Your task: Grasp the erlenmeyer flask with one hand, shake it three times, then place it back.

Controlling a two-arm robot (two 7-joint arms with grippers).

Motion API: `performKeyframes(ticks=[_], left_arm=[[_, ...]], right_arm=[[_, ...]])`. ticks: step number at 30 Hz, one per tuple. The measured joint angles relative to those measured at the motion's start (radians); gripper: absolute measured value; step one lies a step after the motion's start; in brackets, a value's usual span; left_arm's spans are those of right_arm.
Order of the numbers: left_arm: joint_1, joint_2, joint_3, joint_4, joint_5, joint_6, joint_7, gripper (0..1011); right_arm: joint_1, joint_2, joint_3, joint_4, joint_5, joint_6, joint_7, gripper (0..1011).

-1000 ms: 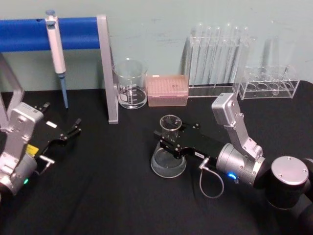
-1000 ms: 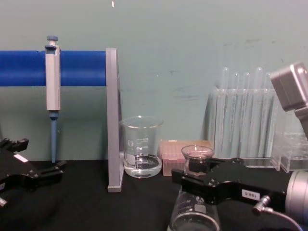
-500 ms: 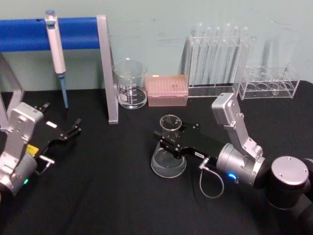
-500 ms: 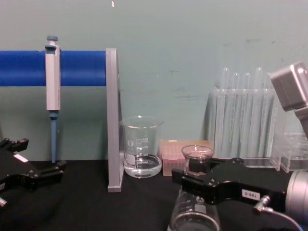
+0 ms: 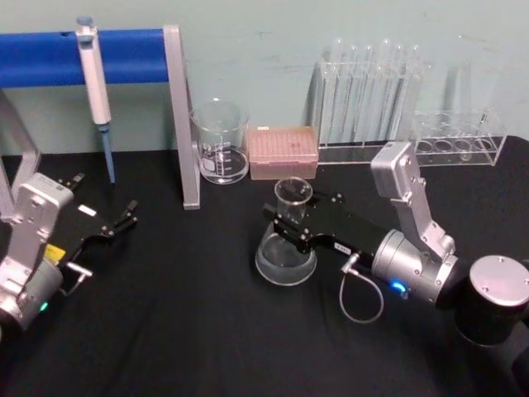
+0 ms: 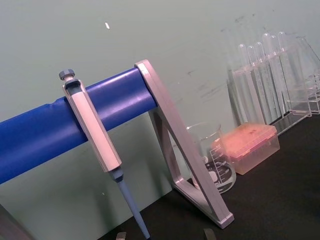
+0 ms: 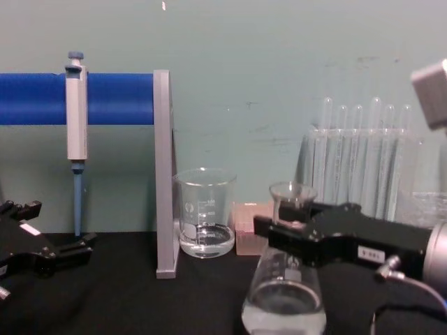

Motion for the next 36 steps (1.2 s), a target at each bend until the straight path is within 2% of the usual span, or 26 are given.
performKeyframes(ticks=[15, 36], left_arm=[[0.000, 0.000, 0.000, 0.000, 0.000, 0.000, 0.000, 1001], [0.000, 0.000, 0.000, 0.000, 0.000, 0.000, 0.000, 1001]], right_arm=[[0.011, 0.011, 0.030, -0.100, 0.014, 0.063, -0.048, 449], [0.020, 0.030, 0.055, -0.185, 0.028, 0.111, -0.083, 449]])
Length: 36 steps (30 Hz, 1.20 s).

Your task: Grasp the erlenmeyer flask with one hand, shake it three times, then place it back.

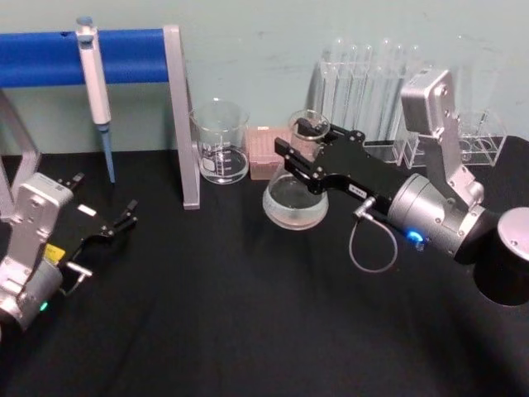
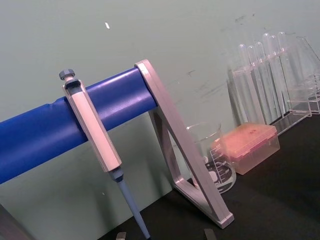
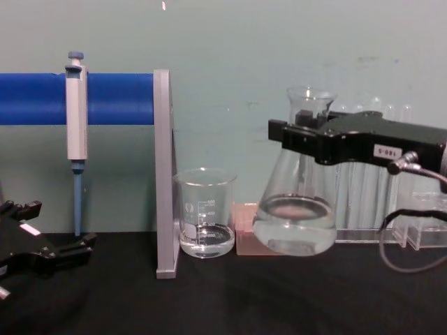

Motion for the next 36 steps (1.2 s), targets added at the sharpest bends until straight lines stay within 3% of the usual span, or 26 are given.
performKeyframes(ticks=[36], left_arm=[[0.000, 0.000, 0.000, 0.000, 0.000, 0.000, 0.000, 1001]], right_arm=[[-0.011, 0.007, 0.009, -0.029, 0.010, 0.012, -0.018, 449]])
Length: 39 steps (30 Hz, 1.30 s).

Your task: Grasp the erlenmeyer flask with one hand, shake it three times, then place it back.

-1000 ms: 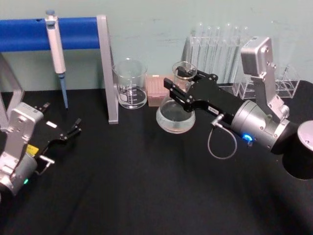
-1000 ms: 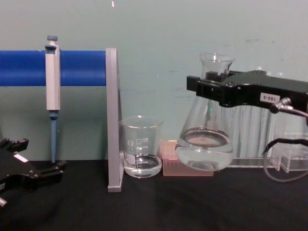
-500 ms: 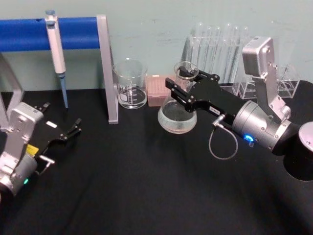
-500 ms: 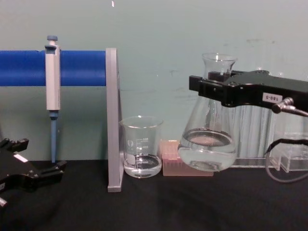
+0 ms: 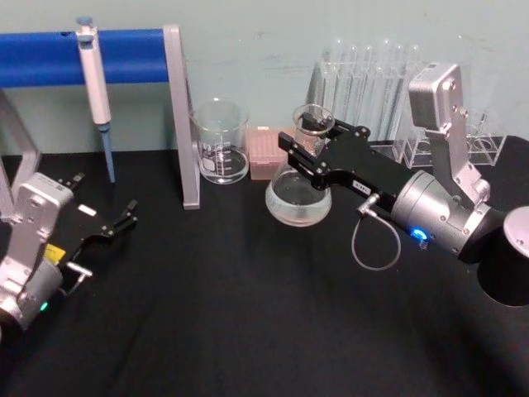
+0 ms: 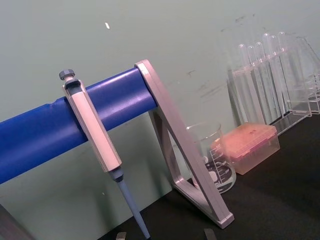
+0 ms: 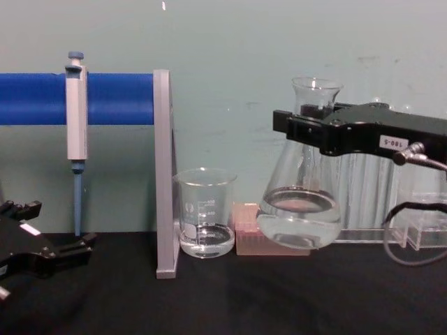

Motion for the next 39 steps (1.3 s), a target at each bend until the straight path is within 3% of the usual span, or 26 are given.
performKeyframes(ticks=[21, 39], left_arm=[[0.000, 0.000, 0.000, 0.000, 0.000, 0.000, 0.000, 1001], [0.000, 0.000, 0.000, 0.000, 0.000, 0.000, 0.000, 1001]], right_arm=[[-0.002, -0.001, -0.011, -0.008, 0.007, -0.001, 0.014, 449], [-0.008, 0.010, -0.069, -0.046, 0.045, 0.002, 0.074, 449]])
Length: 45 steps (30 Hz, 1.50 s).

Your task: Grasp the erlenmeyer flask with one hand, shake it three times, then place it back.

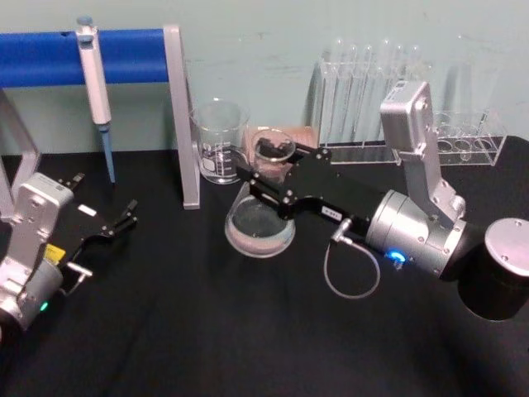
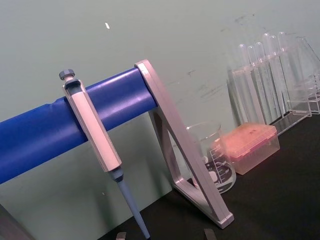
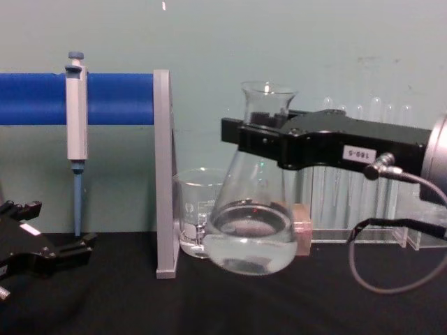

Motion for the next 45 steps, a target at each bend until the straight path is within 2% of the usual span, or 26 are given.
performKeyframes(ticks=[9, 23, 36, 45], left_arm=[[0.000, 0.000, 0.000, 0.000, 0.000, 0.000, 0.000, 1001], [0.000, 0.000, 0.000, 0.000, 0.000, 0.000, 0.000, 1001], [0.000, 0.000, 0.000, 0.000, 0.000, 0.000, 0.000, 1001], [0.000, 0.000, 0.000, 0.000, 0.000, 0.000, 0.000, 1001]], right_arm=[[0.000, 0.020, -0.052, -0.028, 0.025, 0.005, 0.046, 449], [0.000, 0.054, -0.105, -0.065, 0.055, 0.002, 0.089, 449], [0.000, 0.080, -0.132, -0.082, 0.072, -0.005, 0.108, 449], [0.020, 0.066, -0.126, -0.046, 0.070, -0.016, 0.077, 449]])
